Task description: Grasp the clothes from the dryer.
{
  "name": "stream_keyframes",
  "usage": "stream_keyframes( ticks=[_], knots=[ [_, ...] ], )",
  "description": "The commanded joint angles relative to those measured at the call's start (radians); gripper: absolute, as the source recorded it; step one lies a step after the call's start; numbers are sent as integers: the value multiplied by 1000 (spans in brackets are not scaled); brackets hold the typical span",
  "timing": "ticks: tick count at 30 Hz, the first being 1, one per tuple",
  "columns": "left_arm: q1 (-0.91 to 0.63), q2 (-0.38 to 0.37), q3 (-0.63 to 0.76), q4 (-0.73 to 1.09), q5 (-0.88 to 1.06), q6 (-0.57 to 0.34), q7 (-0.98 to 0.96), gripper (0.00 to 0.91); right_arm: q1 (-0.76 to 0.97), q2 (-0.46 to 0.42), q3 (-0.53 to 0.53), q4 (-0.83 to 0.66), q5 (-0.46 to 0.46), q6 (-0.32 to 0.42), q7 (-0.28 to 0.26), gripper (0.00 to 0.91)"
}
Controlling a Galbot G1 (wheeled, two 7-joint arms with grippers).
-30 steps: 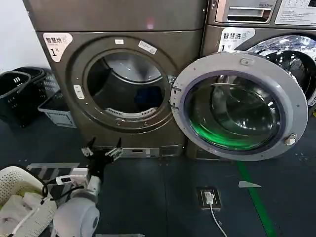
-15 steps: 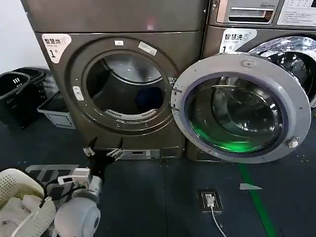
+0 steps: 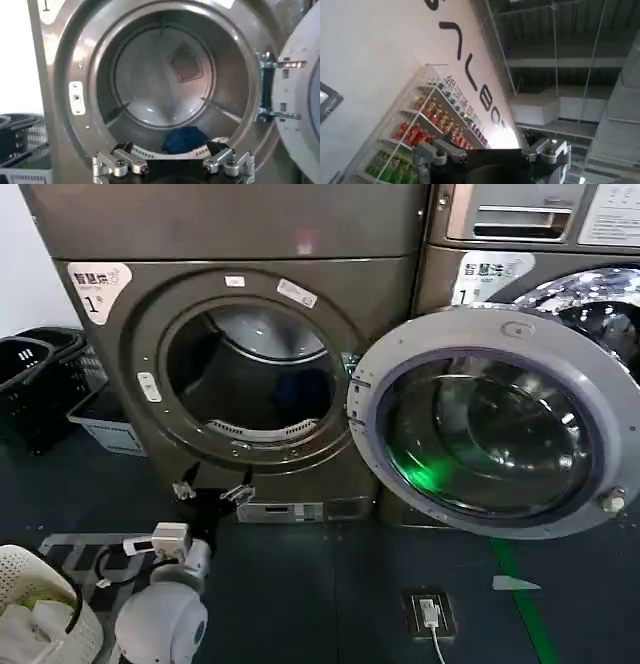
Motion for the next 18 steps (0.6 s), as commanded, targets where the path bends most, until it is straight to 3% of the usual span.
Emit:
stream_keyframes(
  ticks=[1, 18],
  knots=[
    [0, -1, 1, 0, 1, 0, 1, 907, -1, -1, 3, -1, 5, -3, 1, 907],
    [-3, -2, 2, 2, 4, -2, 2, 907, 6, 0, -3, 2, 4, 0, -7, 907]
  ],
)
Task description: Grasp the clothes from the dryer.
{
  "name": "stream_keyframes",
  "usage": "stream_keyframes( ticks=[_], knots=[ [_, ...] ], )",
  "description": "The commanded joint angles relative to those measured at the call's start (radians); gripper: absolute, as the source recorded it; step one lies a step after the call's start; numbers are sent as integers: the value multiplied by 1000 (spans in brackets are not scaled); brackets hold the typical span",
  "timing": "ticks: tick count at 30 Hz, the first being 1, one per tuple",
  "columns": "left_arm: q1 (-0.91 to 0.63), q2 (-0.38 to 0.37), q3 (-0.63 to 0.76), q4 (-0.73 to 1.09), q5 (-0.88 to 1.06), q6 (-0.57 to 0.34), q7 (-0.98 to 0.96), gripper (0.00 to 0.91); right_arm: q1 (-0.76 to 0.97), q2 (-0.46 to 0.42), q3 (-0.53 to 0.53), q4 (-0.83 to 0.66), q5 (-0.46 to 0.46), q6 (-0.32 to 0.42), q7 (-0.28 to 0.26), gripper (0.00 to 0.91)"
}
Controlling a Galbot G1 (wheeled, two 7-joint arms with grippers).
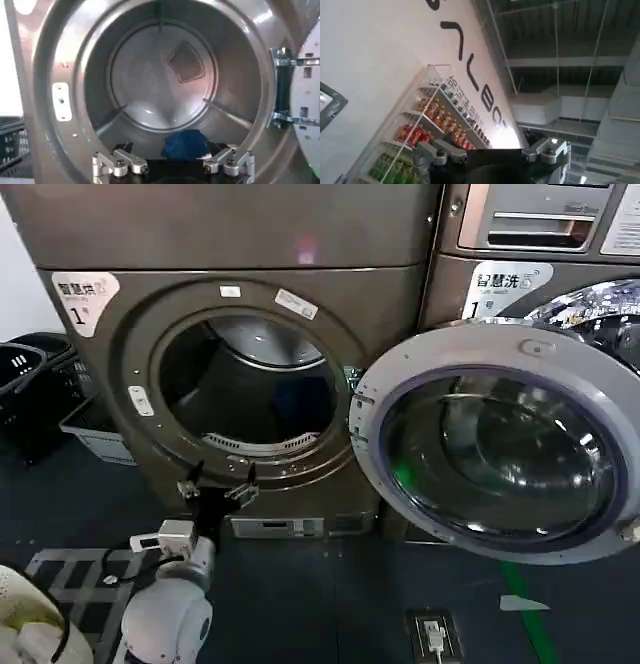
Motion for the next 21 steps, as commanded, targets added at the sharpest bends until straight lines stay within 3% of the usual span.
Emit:
stream_keyframes(
  ticks=[1, 21],
  knots=[
    [0, 1, 0, 0, 0, 0, 0, 907, 1, 1, -1, 2, 1, 1, -1, 907],
    [5, 7, 1, 3, 0, -3, 1, 907, 2, 0, -8, 12, 1, 1, -3, 907]
  ],
)
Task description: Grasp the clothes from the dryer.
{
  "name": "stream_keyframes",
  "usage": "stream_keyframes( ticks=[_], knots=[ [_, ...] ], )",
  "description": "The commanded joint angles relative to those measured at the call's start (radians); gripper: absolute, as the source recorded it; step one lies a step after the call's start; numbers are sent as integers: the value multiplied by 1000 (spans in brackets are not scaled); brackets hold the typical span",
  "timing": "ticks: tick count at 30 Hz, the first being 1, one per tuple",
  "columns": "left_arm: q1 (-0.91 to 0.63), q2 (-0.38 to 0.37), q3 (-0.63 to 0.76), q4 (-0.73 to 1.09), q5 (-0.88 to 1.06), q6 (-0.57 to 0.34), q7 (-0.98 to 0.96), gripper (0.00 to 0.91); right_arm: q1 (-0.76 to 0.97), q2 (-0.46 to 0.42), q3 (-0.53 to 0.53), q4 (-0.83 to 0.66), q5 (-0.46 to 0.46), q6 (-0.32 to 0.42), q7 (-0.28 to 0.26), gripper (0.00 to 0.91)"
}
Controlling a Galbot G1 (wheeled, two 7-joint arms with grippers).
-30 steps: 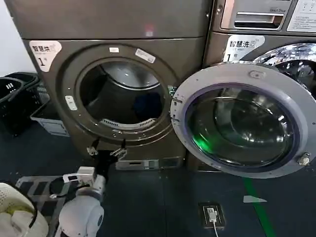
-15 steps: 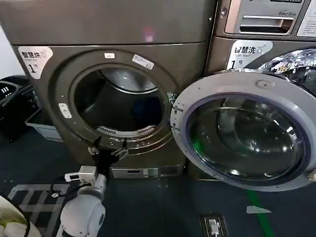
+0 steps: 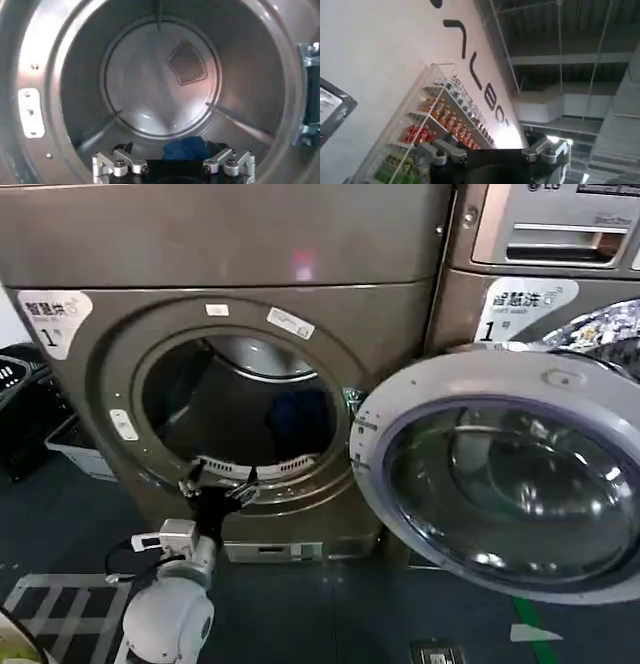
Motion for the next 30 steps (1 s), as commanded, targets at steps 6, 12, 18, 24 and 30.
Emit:
stream_keyframes(
  ticks=[6, 12, 18, 24, 30],
  knots=[
    [-2, -3, 4, 3, 2, -1, 0, 907, 2, 2, -2, 1, -1, 1, -3, 907],
    [-3, -8, 5, 7, 7, -3, 0, 907, 5, 0, -5, -1, -2, 2, -5, 907],
    [-5, -12, 7, 11, 10, -5, 1, 907, 7, 1, -7, 0, -3, 2, -7, 907],
    [-7, -11, 8, 13, 10, -5, 1, 907, 12, 4, -12, 2, -4, 3, -8, 907],
    [-8, -13, 8, 15, 12, -6, 1, 907, 12, 3, -10, -1, -4, 4, -10, 907]
  ],
)
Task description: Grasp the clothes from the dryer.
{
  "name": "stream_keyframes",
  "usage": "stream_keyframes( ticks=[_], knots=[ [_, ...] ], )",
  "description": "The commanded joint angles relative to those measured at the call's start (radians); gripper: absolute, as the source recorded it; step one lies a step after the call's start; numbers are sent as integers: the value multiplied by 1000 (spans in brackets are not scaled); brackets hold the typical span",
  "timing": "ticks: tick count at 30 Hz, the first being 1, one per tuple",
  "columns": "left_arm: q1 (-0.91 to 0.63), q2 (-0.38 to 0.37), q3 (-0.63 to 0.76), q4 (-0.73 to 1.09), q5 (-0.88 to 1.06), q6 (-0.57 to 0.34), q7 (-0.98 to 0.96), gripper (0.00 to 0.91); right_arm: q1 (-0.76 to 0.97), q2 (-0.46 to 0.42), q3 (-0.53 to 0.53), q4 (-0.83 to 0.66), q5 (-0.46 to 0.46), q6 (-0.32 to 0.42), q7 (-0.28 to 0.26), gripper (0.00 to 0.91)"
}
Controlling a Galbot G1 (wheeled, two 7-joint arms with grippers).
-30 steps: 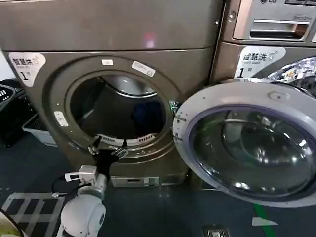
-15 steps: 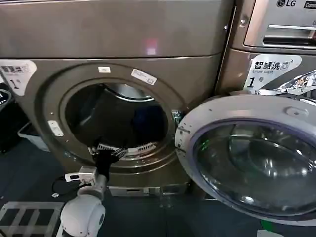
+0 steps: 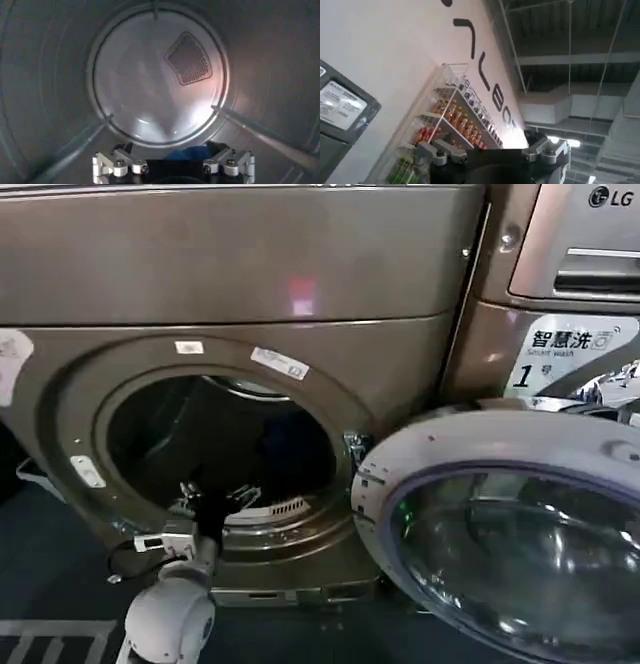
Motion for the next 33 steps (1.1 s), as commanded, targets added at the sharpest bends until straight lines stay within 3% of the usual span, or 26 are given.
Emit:
stream_keyframes(
  ticks=[1, 16, 28, 33],
  knots=[
    [0, -1, 1, 1, 2, -1, 1, 907, 0, 1, 1, 0, 0, 1, -1, 907],
    [-64, -1, 14, 66, -2, -11, 1, 907, -16, -1, 4, 14, -5, -8, 21, 907],
    [-371, -19, 51, 380, -20, -32, -5, 907, -32, -7, 16, 23, 1, -2, 26, 907],
    [-496, -66, 53, 527, -7, -44, -11, 907, -34, -10, 20, 28, 4, -1, 26, 907]
  ],
)
